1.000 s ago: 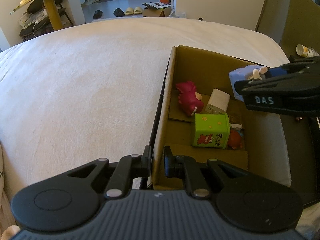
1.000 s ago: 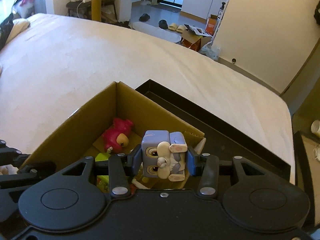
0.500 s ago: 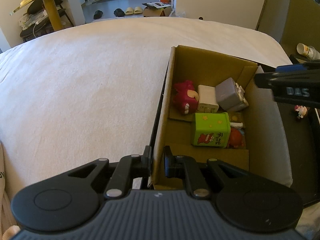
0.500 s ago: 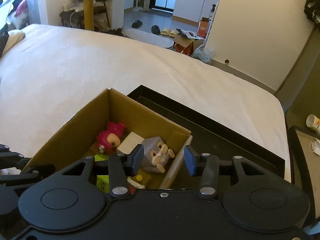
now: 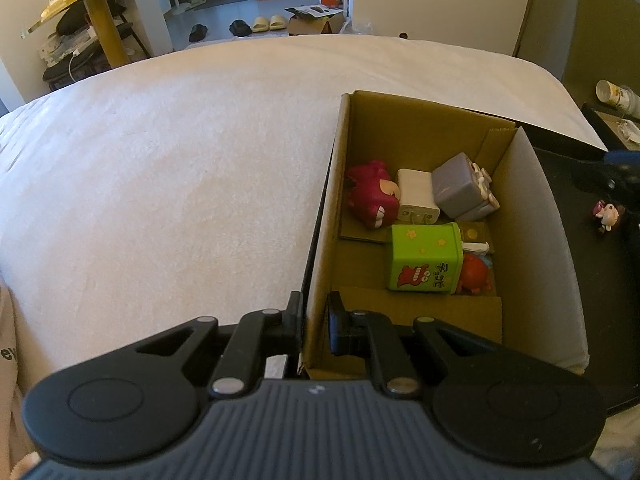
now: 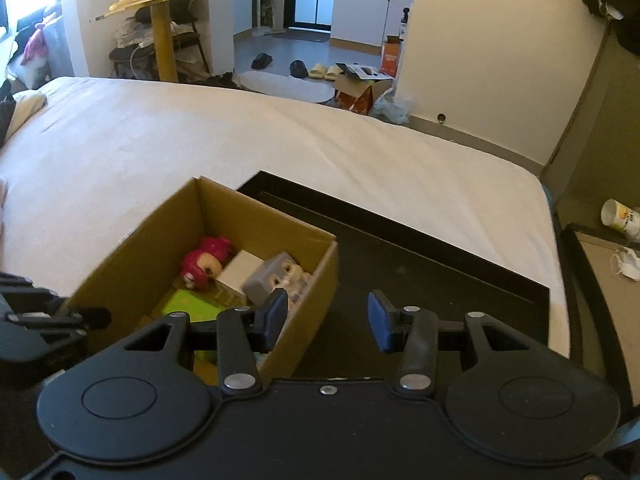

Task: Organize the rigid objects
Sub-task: 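Move the right gripper over the tray to the small girl figure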

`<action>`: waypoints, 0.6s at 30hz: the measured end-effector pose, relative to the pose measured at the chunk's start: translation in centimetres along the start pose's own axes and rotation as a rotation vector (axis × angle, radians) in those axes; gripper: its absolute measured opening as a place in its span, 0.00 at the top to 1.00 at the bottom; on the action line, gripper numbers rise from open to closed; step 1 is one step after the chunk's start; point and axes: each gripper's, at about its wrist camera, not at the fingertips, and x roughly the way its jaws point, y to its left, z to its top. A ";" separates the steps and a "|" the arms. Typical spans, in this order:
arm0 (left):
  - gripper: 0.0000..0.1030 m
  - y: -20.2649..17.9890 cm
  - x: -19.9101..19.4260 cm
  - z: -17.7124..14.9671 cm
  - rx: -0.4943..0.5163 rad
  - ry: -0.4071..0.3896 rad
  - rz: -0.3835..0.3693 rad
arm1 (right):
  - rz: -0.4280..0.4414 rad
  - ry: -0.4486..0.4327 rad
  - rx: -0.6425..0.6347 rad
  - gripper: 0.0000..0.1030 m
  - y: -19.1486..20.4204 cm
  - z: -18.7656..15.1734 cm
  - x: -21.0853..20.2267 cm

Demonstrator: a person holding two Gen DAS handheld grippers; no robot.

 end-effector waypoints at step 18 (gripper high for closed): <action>0.88 -0.6 0.0 0.0 0.022 0.001 0.037 | -0.041 0.037 0.064 0.55 -6.3 -3.9 0.9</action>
